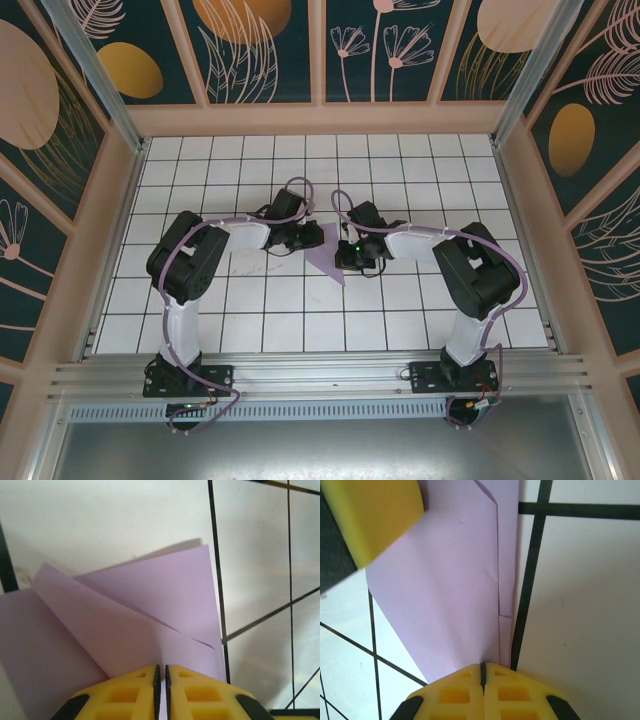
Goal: Fold a paper plane with a square sheet of paper (fold left side to right side)
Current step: Fourth fold the wing at the center of the table.
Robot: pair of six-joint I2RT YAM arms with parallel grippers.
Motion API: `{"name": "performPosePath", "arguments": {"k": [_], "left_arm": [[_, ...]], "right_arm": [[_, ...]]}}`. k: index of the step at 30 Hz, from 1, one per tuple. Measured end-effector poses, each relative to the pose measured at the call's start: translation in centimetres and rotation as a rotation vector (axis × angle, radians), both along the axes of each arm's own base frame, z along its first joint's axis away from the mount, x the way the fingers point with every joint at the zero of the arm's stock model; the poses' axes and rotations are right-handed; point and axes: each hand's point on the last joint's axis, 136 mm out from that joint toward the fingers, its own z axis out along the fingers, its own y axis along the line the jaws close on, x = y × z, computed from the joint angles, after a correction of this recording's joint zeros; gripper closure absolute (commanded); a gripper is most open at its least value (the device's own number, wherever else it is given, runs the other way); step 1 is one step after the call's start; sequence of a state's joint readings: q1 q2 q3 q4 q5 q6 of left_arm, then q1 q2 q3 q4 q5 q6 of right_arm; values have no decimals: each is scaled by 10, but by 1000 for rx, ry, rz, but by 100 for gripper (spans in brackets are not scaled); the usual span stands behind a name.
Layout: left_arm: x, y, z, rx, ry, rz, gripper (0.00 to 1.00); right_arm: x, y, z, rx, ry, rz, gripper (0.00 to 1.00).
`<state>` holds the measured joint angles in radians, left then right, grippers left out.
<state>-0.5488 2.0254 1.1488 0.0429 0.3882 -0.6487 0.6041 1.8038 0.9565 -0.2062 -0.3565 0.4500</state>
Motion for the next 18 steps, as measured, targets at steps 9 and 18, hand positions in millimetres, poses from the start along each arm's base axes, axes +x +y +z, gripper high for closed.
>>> {"name": "performPosePath", "arguments": {"k": [9,18], "left_arm": [[14,4,0,-11,9,-16,83],[68,29,1,-5,-1,64,82]], "right_arm": [[5,4,1,15,-24,2,100],[6,6,1,15,-38,6,100]]}}
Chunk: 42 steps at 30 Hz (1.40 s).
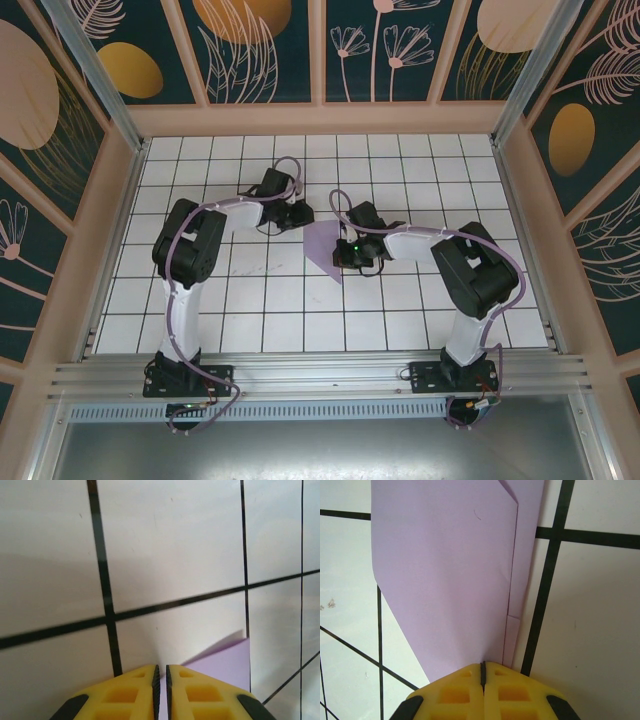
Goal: Fold a paper plane with a square sheet of paper (fold left side to right side)
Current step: Fourth fold the wing at the center of the table, then turn over the paper at the center of the table.
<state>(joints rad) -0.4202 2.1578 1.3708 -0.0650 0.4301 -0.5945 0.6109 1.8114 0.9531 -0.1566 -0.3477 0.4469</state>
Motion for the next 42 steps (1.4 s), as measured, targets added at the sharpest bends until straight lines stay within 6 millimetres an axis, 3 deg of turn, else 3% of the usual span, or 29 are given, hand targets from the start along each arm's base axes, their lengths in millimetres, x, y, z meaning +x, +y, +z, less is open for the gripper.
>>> {"name": "performPosePath", "arguments": {"k": [4,10,12,14,17,21,24,27,30,35,42], "left_arm": [[9,4,1,14,-10,13,82],[30,33,6,77,-82,80,74],[30,47,14,99,-104,105,69],[25,58,31,104,-132,128,65],[8,67,67,72,-191,147,57],[-24,64,104,-21,-248,139,52],[-47,55,105,-69,-234,124,51],[-67,42,87,-87,-173,103,52],[-81,28,68,-97,-112,79,53],[-86,11,40,-108,-48,67,52],[-81,7,40,-133,-51,88,51]], "right_arm": [[0,0,0,-1,-1,0,100],[1,2,3,16,-13,1,100],[0,4,5,27,-16,3,96],[-2,4,7,37,-14,3,86],[-1,5,20,63,-46,-7,70],[16,-1,70,131,-195,-44,50],[31,-18,106,177,-317,-96,40],[39,-36,122,211,-382,-142,34],[32,-44,117,232,-379,-141,34],[22,-33,96,244,-307,-88,39],[24,-6,42,198,-157,-31,45]]}}
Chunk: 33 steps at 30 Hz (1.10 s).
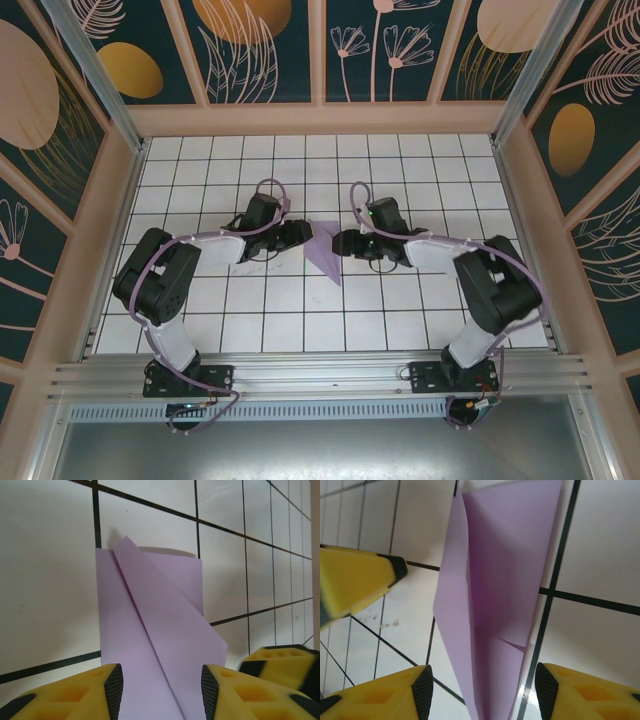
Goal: Fold a paper plane with a square sheet of paper (fold left side to right side)
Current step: Turn over the paper at the center of the table.
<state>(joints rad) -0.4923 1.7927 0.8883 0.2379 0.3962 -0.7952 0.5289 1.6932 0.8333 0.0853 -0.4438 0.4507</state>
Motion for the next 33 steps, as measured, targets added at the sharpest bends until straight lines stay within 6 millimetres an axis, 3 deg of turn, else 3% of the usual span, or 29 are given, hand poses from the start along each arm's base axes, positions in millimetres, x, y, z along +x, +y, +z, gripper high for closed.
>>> {"name": "performPosePath", "arguments": {"k": [4,9,23,33], "left_arm": [[1,0,1,-4,-1,2,50],[1,0,0,-5,1,4,46],[3,-15,-13,-32,47,-18,45],[25,-35,-10,-87,29,-39,58]], "right_arm": [[7,11,-6,4,10,20,59],[12,15,-7,15,2,25,100],[8,-2,-2,93,12,-30,100],[7,-3,-1,103,11,-27,100]]}}
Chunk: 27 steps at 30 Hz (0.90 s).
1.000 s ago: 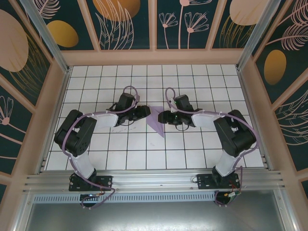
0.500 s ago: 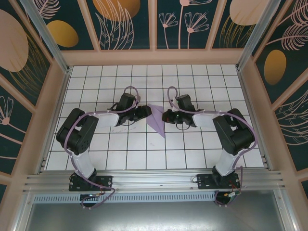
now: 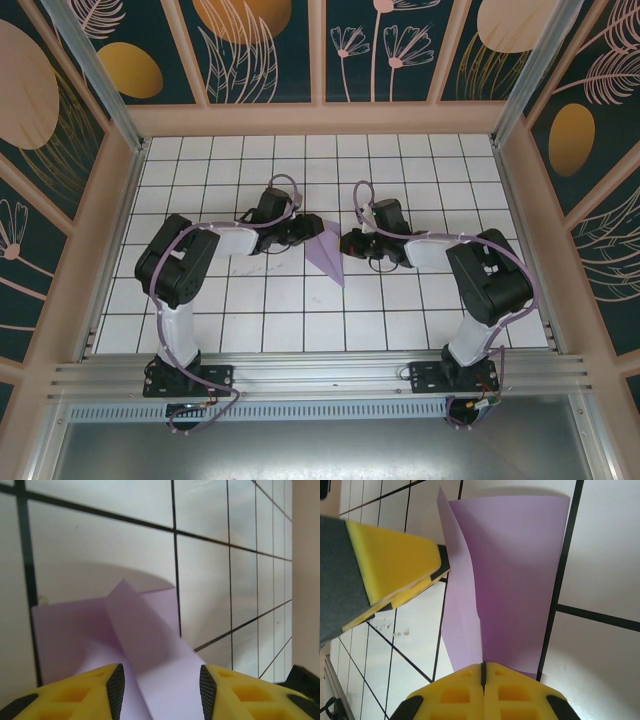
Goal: Fold a paper plane with a square sheet of paper (fold left side to right side)
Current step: Turn over the paper at the center of the table.
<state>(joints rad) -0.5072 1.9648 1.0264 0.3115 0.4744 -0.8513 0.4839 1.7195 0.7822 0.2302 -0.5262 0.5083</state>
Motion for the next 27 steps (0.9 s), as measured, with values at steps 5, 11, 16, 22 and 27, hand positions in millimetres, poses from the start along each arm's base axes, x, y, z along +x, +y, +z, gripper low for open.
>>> {"name": "performPosePath", "arguments": {"k": [5,11,16,22,27], "left_arm": [[9,-7,-3,-11,-2,-11,74],[10,-8,-2,-13,-13,-17,86],[14,-11,3,-23,-37,-21,94],[16,-11,33,-38,-105,-33,97],[28,-16,122,-85,-295,-52,99]], "right_arm": [[0,-1,0,2,3,-4,100],[3,-8,-1,3,8,-25,81],[9,-19,18,8,-35,-52,47],[8,-55,72,60,-177,-129,4],[-2,-75,112,168,-272,-126,1]]}}
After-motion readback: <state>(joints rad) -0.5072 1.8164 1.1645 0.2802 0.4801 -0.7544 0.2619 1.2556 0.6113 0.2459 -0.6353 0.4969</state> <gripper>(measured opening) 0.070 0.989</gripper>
